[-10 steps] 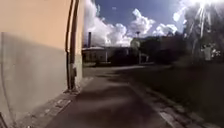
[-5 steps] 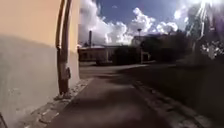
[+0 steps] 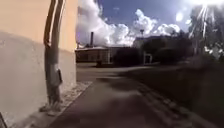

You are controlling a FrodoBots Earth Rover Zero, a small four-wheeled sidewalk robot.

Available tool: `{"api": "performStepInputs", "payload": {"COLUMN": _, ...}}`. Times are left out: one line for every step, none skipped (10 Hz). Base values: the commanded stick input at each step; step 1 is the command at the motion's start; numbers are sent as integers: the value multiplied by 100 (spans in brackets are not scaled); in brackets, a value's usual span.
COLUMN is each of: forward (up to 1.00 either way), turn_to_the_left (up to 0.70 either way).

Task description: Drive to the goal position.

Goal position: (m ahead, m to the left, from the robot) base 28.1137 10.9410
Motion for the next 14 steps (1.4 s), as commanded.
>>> {"api": "performStepInputs", "payload": {"forward": 85, "turn_to_the_left": 0}}
{"api": "performStepInputs", "payload": {"forward": 85, "turn_to_the_left": 0}}
{"api": "performStepInputs", "payload": {"forward": 85, "turn_to_the_left": 0}}
{"api": "performStepInputs", "payload": {"forward": 85, "turn_to_the_left": 0}}
{"api": "performStepInputs", "payload": {"forward": 85, "turn_to_the_left": 0}}
{"api": "performStepInputs", "payload": {"forward": 85, "turn_to_the_left": 0}}
{"api": "performStepInputs", "payload": {"forward": 85, "turn_to_the_left": 0}}
{"api": "performStepInputs", "payload": {"forward": 85, "turn_to_the_left": 0}}
{"api": "performStepInputs", "payload": {"forward": 85, "turn_to_the_left": 0}}
{"api": "performStepInputs", "payload": {"forward": 85, "turn_to_the_left": 0}}
{"api": "performStepInputs", "payload": {"forward": 85, "turn_to_the_left": 0}}
{"api": "performStepInputs", "payload": {"forward": 85, "turn_to_the_left": 0}}
{"api": "performStepInputs", "payload": {"forward": 60, "turn_to_the_left": 0}}
{"api": "performStepInputs", "payload": {"forward": 0, "turn_to_the_left": 0}}
